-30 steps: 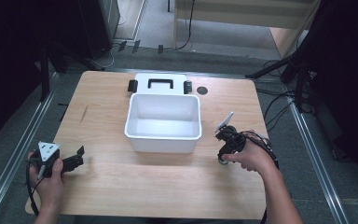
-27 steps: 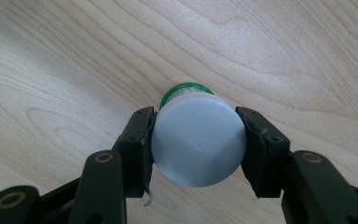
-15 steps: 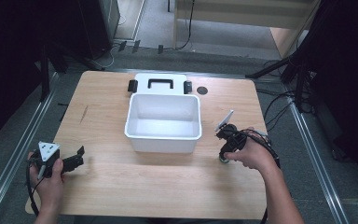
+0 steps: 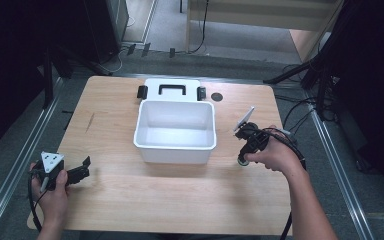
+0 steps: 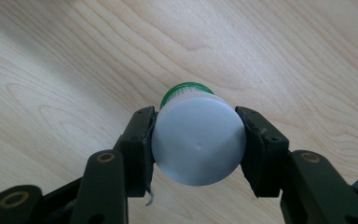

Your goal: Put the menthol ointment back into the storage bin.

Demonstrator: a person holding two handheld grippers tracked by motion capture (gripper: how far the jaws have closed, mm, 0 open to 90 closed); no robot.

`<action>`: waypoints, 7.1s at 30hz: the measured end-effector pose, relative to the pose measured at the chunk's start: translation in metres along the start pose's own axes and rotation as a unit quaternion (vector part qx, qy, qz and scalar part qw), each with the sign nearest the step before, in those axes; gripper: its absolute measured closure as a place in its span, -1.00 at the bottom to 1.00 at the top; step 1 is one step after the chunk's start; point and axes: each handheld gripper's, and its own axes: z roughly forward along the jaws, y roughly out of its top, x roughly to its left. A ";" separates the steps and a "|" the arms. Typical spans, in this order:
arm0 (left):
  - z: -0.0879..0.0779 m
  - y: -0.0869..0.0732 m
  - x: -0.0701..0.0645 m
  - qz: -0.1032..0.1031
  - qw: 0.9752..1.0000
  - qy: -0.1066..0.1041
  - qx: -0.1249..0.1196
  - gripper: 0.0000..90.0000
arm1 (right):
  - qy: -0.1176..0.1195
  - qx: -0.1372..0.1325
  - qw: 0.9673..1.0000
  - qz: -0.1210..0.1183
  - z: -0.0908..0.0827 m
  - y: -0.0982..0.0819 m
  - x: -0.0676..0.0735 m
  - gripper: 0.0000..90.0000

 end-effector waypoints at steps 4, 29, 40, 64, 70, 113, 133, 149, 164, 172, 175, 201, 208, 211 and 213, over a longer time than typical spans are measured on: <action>0.000 0.000 0.001 0.000 1.000 0.000 0.000 -0.99 | 0.001 -0.002 1.000 -0.005 -0.008 0.008 0.000 0.14; 0.000 0.000 0.001 -0.004 1.000 -0.003 -0.001 -0.99 | -0.015 -0.008 0.999 -0.037 -0.035 0.042 0.001 0.15; 0.000 0.000 0.001 -0.005 1.000 -0.004 0.000 -0.99 | -0.016 -0.014 0.999 -0.045 -0.049 0.059 0.004 0.15; 0.000 0.000 0.001 -0.006 1.000 -0.004 -0.002 -0.99 | -0.012 -0.022 0.998 -0.054 -0.078 0.084 0.010 0.15; 0.000 0.000 0.001 -0.004 1.000 -0.004 -0.001 -0.99 | -0.012 -0.026 0.998 -0.062 -0.086 0.089 0.014 0.15; 0.001 0.000 0.002 -0.009 1.000 -0.006 0.001 -0.99 | 0.021 -0.029 0.993 -0.115 -0.095 0.124 0.058 0.15; 0.000 0.000 0.002 -0.008 1.000 -0.007 0.002 -0.99 | 0.019 -0.028 0.975 -0.218 -0.066 0.126 0.064 0.15; 0.001 0.000 0.003 -0.010 1.000 -0.007 0.001 -0.99 | 0.020 -0.040 0.961 -0.274 -0.038 0.124 0.069 0.14; 0.001 0.000 0.003 -0.010 1.000 -0.008 0.001 -0.99 | 0.021 -0.047 0.952 -0.301 -0.018 0.122 0.073 0.14; 0.001 0.000 0.002 -0.009 1.000 -0.007 0.002 -0.99 | 0.022 -0.044 0.949 -0.312 -0.009 0.123 0.077 0.14; 0.001 0.000 0.002 -0.009 1.000 -0.007 0.002 -0.99 | 0.018 -0.041 0.948 -0.314 -0.005 0.123 0.079 0.14; 0.001 0.000 0.003 -0.010 1.000 -0.006 0.005 -0.99 | -0.013 -0.026 0.945 -0.326 0.014 0.127 0.083 0.14; 0.001 0.000 0.002 -0.009 1.000 -0.006 0.005 -0.99 | -0.008 -0.030 0.944 -0.330 0.013 0.128 0.089 0.14; 0.001 0.000 0.002 -0.009 1.000 -0.006 0.005 -0.99 | -0.009 -0.028 0.943 -0.332 0.015 0.130 0.090 0.14; 0.001 0.000 0.003 -0.009 1.000 -0.006 0.005 -0.99 | -0.013 -0.021 0.943 -0.332 0.017 0.130 0.090 0.14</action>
